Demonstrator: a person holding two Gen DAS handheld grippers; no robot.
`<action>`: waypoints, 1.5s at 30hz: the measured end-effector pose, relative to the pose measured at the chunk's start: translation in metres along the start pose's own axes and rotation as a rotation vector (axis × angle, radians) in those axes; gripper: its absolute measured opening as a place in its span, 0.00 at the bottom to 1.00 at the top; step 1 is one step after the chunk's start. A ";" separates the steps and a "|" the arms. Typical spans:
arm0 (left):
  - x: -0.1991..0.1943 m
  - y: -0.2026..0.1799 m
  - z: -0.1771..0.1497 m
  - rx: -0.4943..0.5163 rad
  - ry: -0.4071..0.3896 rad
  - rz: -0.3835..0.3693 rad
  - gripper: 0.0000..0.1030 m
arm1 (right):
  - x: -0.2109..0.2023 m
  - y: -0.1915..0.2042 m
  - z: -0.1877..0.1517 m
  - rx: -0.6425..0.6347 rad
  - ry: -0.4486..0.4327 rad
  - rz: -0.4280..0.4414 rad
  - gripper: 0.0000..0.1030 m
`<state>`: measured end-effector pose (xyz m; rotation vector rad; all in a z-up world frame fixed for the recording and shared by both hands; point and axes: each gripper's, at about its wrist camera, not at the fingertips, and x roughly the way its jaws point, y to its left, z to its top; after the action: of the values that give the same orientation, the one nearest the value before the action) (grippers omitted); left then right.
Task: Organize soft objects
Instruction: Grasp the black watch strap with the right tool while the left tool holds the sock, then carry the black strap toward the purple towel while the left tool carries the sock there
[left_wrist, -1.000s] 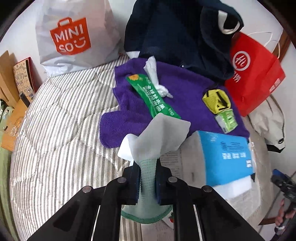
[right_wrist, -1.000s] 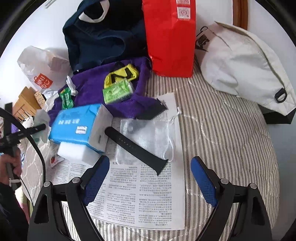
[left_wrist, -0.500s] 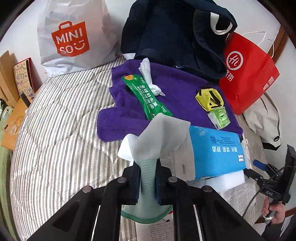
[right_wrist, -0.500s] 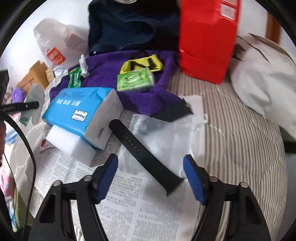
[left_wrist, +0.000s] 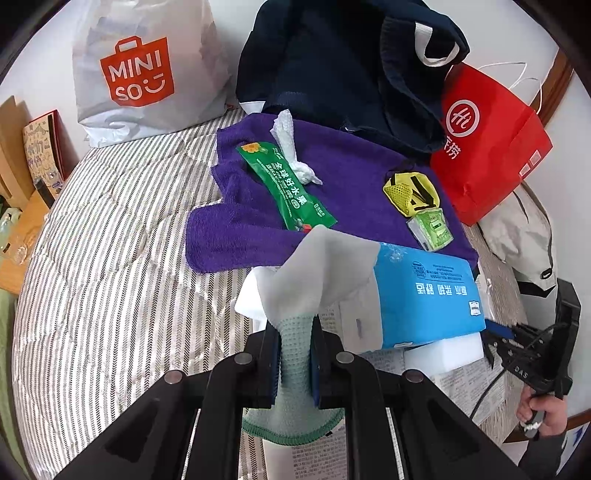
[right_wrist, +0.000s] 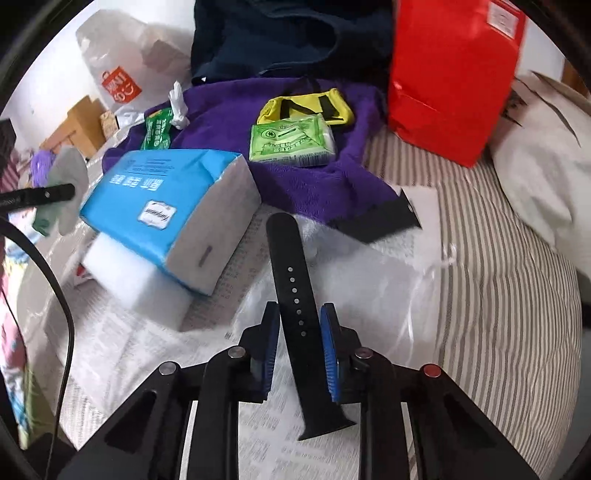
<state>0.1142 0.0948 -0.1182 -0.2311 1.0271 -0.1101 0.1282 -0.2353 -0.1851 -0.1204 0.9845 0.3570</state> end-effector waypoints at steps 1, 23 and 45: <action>0.000 0.000 -0.001 0.001 0.000 -0.004 0.12 | -0.002 0.001 -0.003 0.014 0.022 -0.003 0.22; -0.009 -0.005 -0.020 0.001 -0.017 -0.018 0.12 | -0.004 0.032 -0.026 -0.066 0.117 -0.030 0.21; -0.020 -0.015 -0.020 0.010 -0.043 -0.027 0.12 | -0.033 0.009 -0.037 0.048 0.043 0.038 0.20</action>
<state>0.0872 0.0816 -0.1079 -0.2373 0.9805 -0.1340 0.0796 -0.2446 -0.1775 -0.0660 1.0381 0.3666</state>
